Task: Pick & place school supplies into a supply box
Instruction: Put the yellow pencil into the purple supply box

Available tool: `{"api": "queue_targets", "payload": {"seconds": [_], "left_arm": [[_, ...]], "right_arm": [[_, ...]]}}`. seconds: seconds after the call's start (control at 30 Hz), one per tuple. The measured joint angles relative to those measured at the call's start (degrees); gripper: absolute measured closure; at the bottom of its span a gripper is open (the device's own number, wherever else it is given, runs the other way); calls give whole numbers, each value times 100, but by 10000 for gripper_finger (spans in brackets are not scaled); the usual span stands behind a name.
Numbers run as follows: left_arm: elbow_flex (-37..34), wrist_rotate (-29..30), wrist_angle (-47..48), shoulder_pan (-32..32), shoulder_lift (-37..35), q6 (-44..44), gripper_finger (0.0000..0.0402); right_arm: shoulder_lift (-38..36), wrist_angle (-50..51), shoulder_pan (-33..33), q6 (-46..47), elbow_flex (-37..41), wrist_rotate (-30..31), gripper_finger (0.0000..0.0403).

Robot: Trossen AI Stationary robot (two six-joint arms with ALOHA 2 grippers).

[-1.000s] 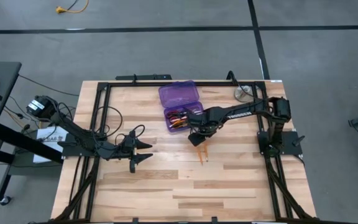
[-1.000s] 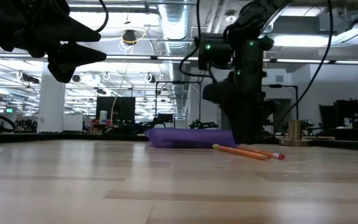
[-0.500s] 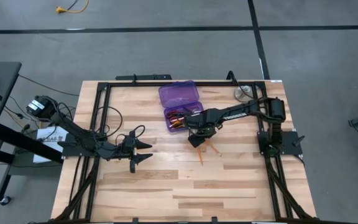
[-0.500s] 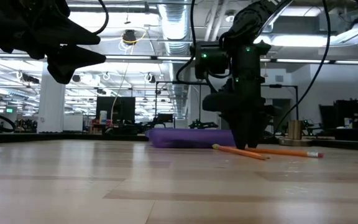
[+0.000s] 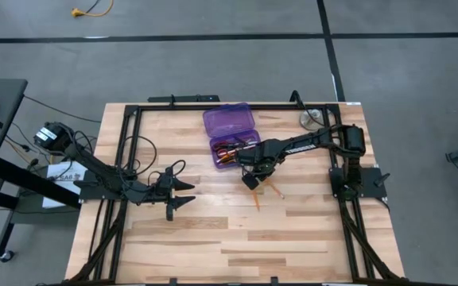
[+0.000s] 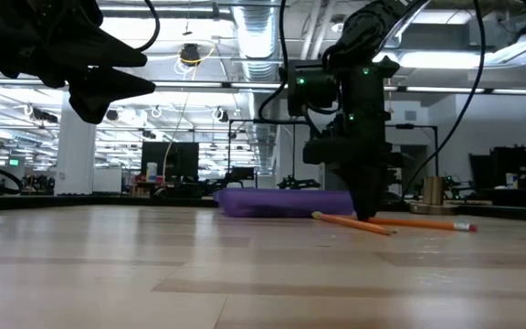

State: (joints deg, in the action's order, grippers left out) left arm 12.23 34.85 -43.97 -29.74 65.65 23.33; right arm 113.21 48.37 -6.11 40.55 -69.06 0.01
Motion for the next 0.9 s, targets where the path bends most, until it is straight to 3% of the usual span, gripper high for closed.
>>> {"api": "queue_targets", "payload": {"seconds": [0.23,0.5,0.7,0.9], "left_arm": [[0,1,76,-1,0,0,214],[0,4,120,-1,0,0,214],[0,4,163,-1,-2,1,214],[0,4,162,0,-2,2,214]], "right_arm": [[44,207,-4,-21,-160,0,399],[-122,1454,-13,-199,-694,117,401],[-565,2569,0,-172,-979,650,402],[-1073,2667,-49,-249,-1245,1235,402]]}}
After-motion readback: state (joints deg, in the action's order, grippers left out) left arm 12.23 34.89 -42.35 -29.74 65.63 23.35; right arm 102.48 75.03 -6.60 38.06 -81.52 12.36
